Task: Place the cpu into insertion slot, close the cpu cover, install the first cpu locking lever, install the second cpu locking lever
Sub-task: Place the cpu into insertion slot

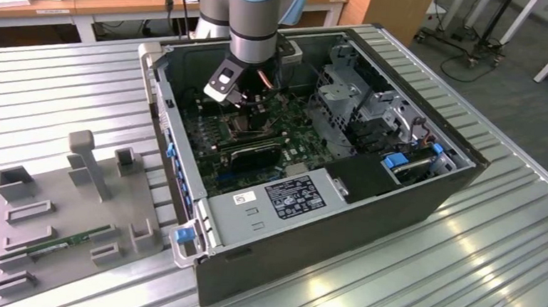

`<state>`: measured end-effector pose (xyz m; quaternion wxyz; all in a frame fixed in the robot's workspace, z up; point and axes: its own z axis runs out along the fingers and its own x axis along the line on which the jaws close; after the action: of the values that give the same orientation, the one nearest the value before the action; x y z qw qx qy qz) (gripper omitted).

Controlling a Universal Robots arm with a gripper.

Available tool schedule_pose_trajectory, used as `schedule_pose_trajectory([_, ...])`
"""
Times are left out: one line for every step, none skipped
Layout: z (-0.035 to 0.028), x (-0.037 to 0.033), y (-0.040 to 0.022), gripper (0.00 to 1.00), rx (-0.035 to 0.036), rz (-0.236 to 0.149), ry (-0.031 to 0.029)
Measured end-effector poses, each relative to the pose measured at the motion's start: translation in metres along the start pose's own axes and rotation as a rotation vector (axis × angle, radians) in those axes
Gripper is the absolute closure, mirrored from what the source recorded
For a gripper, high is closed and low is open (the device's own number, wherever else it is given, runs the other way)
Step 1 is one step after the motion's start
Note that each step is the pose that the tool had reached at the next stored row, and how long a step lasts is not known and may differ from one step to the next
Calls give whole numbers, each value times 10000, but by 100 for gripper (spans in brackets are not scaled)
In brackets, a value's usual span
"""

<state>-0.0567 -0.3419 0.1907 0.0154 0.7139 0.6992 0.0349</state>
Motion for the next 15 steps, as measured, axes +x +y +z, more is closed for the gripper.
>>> schedule_pose_trajectory([0,0,0,46,0,0,2])
schedule_pose_trajectory([0,0,0,46,0,0,5])
schedule_pose_trajectory([0,0,0,46,0,0,7])
schedule_pose_trajectory([0,0,0,46,0,1,8])
schedule_pose_trajectory([0,0,1,46,1,0,8])
schedule_pose_trajectory([0,0,2,46,1,0,8])
schedule_pose_trajectory([1,0,3,46,0,1,9])
schedule_pose_trajectory([1,0,3,46,0,1,9])
schedule_pose_trajectory([1,0,3,46,0,1,8])
schedule_pose_trajectory([0,0,4,46,0,0,8])
schedule_pose_trajectory([1,0,4,46,0,0,8])
schedule_pose_trajectory([1,0,4,46,0,0,8])
schedule_pose_trajectory([1,0,4,46,0,0,8])
schedule_pose_trajectory([1,0,4,46,0,1,9])
schedule_pose_trajectory([1,0,4,46,0,0,8])
